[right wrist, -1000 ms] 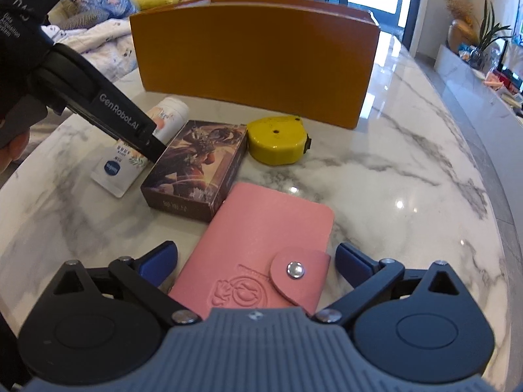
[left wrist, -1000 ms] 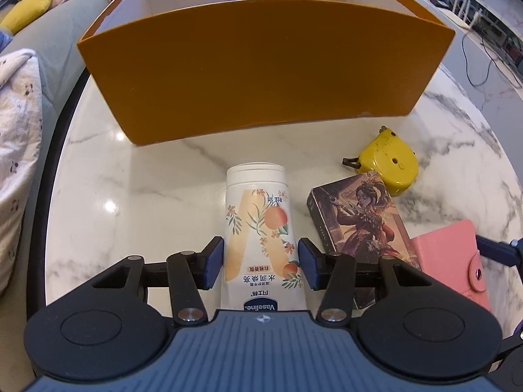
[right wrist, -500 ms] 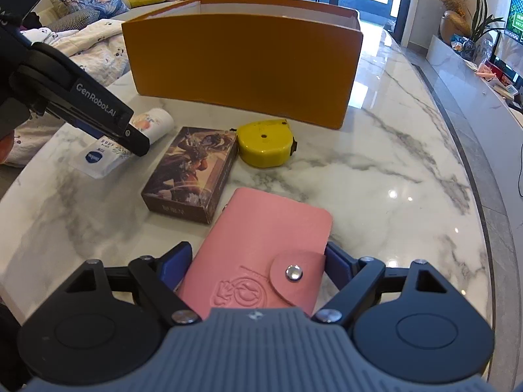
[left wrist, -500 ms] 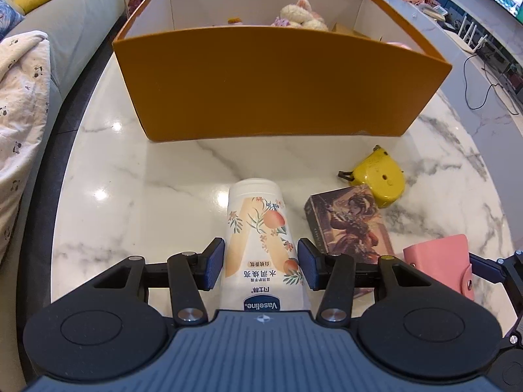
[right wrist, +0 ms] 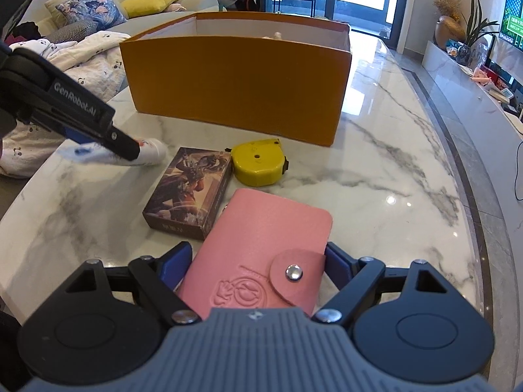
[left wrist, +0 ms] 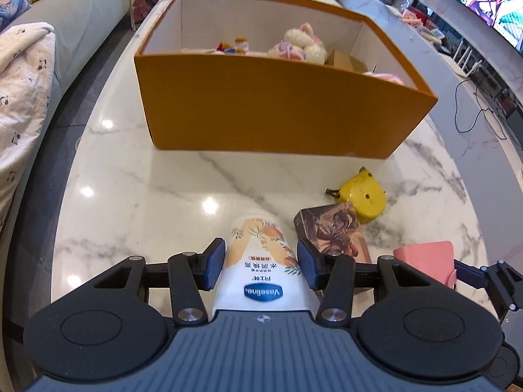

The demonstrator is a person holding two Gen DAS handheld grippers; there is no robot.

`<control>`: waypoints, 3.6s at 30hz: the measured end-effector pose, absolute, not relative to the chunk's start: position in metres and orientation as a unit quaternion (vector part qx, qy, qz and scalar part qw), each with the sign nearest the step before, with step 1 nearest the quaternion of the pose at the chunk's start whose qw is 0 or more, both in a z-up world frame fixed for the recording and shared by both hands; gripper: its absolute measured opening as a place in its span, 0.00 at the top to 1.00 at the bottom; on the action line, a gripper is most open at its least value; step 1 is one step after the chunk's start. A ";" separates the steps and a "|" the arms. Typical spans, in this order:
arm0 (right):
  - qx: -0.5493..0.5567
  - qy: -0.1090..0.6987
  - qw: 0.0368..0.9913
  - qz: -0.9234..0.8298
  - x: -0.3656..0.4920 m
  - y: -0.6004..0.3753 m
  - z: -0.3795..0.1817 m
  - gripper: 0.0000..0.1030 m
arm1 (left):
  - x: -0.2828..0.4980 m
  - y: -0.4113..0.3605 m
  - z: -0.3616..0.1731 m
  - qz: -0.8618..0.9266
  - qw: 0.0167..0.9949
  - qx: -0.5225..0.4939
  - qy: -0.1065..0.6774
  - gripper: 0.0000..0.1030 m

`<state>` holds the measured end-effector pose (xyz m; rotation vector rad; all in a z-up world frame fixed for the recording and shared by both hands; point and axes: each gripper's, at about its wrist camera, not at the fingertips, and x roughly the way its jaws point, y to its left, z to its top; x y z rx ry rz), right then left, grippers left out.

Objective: Organize objects
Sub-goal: 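Close the left gripper on the Vaseline bottle while the right gripper grasps the pink wallet, then lift the Vaseline bottle and pink wallet and carry both over the orange box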

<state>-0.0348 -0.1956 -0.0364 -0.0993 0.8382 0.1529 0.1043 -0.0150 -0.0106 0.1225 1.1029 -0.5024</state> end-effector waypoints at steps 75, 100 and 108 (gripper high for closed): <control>-0.041 0.349 0.931 0.097 -0.029 -0.179 0.012 0.17 | 0.086 -0.030 0.020 -0.192 0.877 0.038 0.438 0.51; 0.026 0.282 0.957 0.065 0.182 -0.186 0.037 0.17 | 0.273 -0.087 0.035 -0.145 0.915 0.020 0.375 0.51; 0.000 0.320 0.945 0.071 0.200 -0.174 0.008 0.17 | 0.286 -0.096 -0.007 -0.136 0.887 0.049 0.439 0.51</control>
